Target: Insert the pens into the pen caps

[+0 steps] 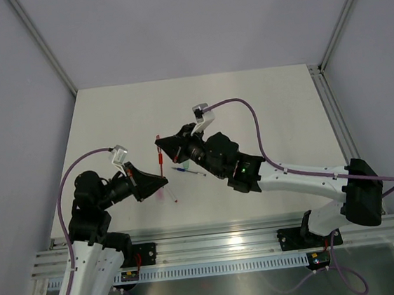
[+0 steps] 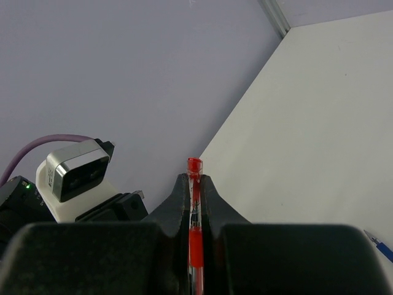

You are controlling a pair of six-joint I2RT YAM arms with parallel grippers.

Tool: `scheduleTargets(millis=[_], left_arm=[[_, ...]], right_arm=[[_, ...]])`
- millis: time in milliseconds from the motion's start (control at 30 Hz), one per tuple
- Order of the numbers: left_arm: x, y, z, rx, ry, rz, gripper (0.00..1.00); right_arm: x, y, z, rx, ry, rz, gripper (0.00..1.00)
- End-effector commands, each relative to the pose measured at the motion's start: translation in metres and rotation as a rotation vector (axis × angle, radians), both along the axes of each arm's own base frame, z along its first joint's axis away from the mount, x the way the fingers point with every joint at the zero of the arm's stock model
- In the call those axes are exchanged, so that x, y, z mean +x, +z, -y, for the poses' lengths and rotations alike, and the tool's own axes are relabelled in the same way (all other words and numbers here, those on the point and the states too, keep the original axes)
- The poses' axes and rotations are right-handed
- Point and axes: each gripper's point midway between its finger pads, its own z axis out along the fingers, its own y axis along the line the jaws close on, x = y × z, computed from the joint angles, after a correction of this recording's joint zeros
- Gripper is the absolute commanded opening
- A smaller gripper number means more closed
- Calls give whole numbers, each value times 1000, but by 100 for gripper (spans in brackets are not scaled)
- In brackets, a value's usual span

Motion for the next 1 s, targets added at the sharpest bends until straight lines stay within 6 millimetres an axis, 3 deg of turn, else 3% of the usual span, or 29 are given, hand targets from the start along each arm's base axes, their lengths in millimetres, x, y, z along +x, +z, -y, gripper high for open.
scheduleTargets(millis=[0, 300, 567, 967], left_arm=[[4, 2, -1, -2, 12, 20, 0], [3, 6, -2, -12, 19, 38, 0], [6, 9, -3, -22, 34, 40, 0], [19, 42, -5, -97, 105, 77, 0]], right_arm=[[-3, 24, 7, 48, -31, 60, 0], [-6, 10, 4, 33, -30, 47, 0], [-16, -14, -4, 12, -11, 39, 0], [-28, -38, -8, -77, 28, 8, 0]])
